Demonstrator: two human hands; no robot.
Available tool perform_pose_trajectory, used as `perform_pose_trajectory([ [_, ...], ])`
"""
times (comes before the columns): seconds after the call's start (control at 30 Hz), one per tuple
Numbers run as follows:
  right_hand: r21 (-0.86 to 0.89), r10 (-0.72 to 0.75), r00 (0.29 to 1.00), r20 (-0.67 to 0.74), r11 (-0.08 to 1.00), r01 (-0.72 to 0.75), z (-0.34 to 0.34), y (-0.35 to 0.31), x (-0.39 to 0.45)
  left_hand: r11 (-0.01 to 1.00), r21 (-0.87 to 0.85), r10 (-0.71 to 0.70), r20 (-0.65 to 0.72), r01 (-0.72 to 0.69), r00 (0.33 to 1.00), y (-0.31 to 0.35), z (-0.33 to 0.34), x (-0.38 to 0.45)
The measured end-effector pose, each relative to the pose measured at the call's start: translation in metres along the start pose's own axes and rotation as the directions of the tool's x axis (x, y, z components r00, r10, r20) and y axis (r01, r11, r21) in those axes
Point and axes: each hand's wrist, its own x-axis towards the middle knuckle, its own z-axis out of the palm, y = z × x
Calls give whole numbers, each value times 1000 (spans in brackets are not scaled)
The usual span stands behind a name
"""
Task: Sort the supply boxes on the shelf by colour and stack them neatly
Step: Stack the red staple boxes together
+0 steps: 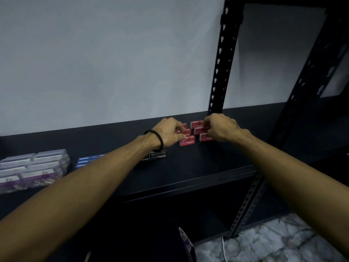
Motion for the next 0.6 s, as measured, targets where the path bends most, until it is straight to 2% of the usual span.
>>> perform_pose_trajectory([
  [0.17,16,-40,997,65,999,39,6,15,-5,998,44,-35,16,34,999,6,17,9],
  [0.37,23,-55,998,6,998,55,10,15,-6,998,58,-33,3,32,999,9,29,18],
  [0.6,71,-73,997,3,995,73,19,16,-4,998,37,-47,18,46,999,8,31,17],
])
